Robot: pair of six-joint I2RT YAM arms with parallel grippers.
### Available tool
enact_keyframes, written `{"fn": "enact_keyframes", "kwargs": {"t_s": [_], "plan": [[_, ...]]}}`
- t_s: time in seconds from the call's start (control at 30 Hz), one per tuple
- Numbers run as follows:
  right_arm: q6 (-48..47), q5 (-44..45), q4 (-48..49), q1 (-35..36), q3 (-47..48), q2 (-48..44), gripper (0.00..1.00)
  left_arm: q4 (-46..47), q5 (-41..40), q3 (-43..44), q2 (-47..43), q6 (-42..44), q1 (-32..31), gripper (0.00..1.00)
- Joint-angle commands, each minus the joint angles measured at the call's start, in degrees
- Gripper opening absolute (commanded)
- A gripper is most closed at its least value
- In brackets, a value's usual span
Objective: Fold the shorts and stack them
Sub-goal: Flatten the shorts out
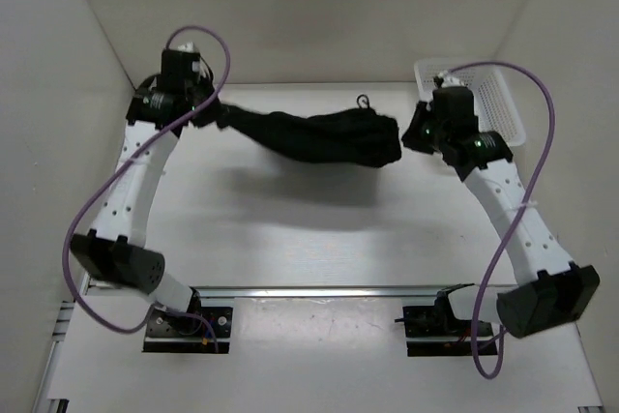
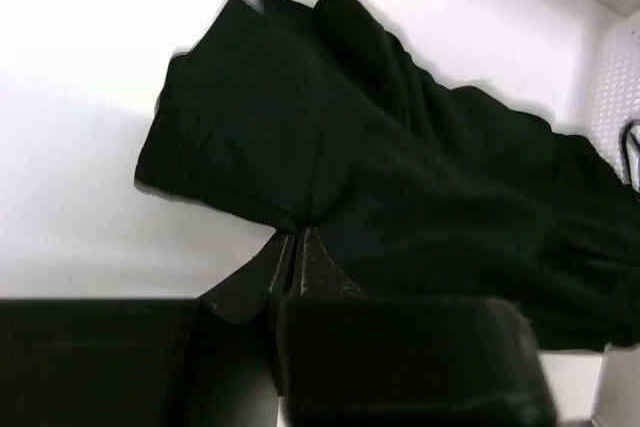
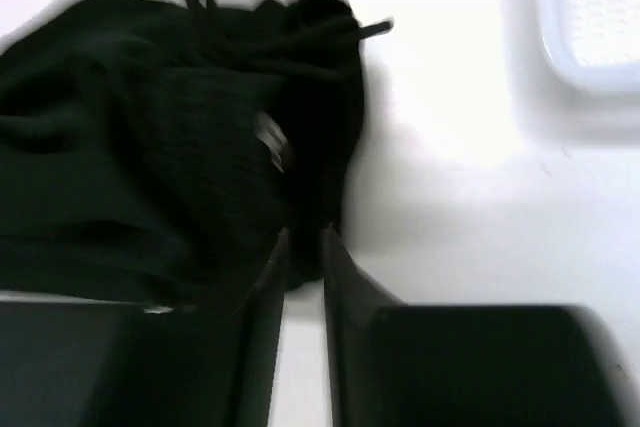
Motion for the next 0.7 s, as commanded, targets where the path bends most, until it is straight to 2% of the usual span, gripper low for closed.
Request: {"fn": "enact_keyframes", "kwargs": {"t_s": [0.0, 0.03, 0.07, 0.1, 0.13, 0.17, 0.23, 0.3, 0.33, 0.37, 0.47, 0.5, 0.53, 0.57, 0.6, 0.63, 0.67], "plan": [[0.2, 4.6, 0.1, -0.8, -12.8, -6.4, 0.29, 6.5, -0.7, -21.3, -9.2, -2.9, -1.4, 0.11], [1.3, 4.6, 0.7, -0.8, -19.9, -9.7, 0.38, 7.8, -0.2, -27.3, -13.4, -3.9, -2.0, 0.29], [2.0, 4.6, 0.7, -0.8, -23.3, -11.6, 0.46, 9.2, 0.9, -38.3, -15.1, -5.8, -2.6, 0.46], [3.0, 4.6, 0.7, -0.8, -26.7, -13.2, 0.6, 10.2, 2.4, -42.9, -16.3, -6.8, -2.6, 0.62], [5.1, 4.6, 0.7, -0.8, -32.4, -16.5, 0.61, 10.9, 4.5, -46.5, -16.9, -7.5, -2.6, 0.74], [6.6, 4.0, -0.7, -0.8, -34.7, -17.9, 0.61, 10.9, 4.5, -49.1, -17.5, -8.1, -2.6, 0.8], [9.5, 1.3, -1.8, -0.8, -38.0, -21.0, 0.61, 10.9, 4.5, -52.8, -18.3, -8.6, -2.6, 0.81], [14.1, -1.2, -2.3, -0.8, -40.6, -21.8, 0.55, 10.1, 3.8, -52.8, -19.0, -8.6, -2.6, 0.66], [15.3, -2.8, -2.3, -0.8, -40.6, -22.4, 0.44, 9.6, 2.8, -52.1, -19.0, -9.2, -2.6, 0.51], [17.5, -4.5, -2.3, -0.8, -40.6, -21.7, 0.4, 9.0, 2.0, -51.6, -19.0, -9.2, -2.6, 0.44], [19.9, -12.7, 0.0, -0.8, -40.6, -17.5, 0.39, 5.3, -2.6, -50.3, -16.2, -11.8, -2.6, 0.33], [21.7, -15.1, 0.7, -0.8, -40.6, -15.2, 0.42, 4.3, -3.7, -50.3, -15.6, -12.8, -2.6, 0.35], [22.4, -17.1, 2.3, -0.2, -40.6, -14.1, 0.45, 3.4, -3.7, -52.1, -15.6, -14.5, -1.9, 0.42], [23.1, -20.1, 2.9, 0.4, -40.6, -13.3, 0.55, 3.4, -3.7, -53.4, -15.6, -15.3, -1.1, 0.51], [24.2, -20.8, 3.4, 0.9, -40.6, -11.7, 0.61, 3.4, -2.4, -55.0, -15.6, -15.8, -0.2, 0.81], [24.2, -20.8, 4.0, 2.0, -40.6, -11.0, 0.68, 3.4, -1.5, -58.5, -15.6, -16.7, 1.6, 0.94], [24.8, -20.8, 4.0, 2.6, -40.0, -10.2, 0.77, 4.4, -0.5, -60.2, -15.6, -16.7, 2.6, 1.0]]}}
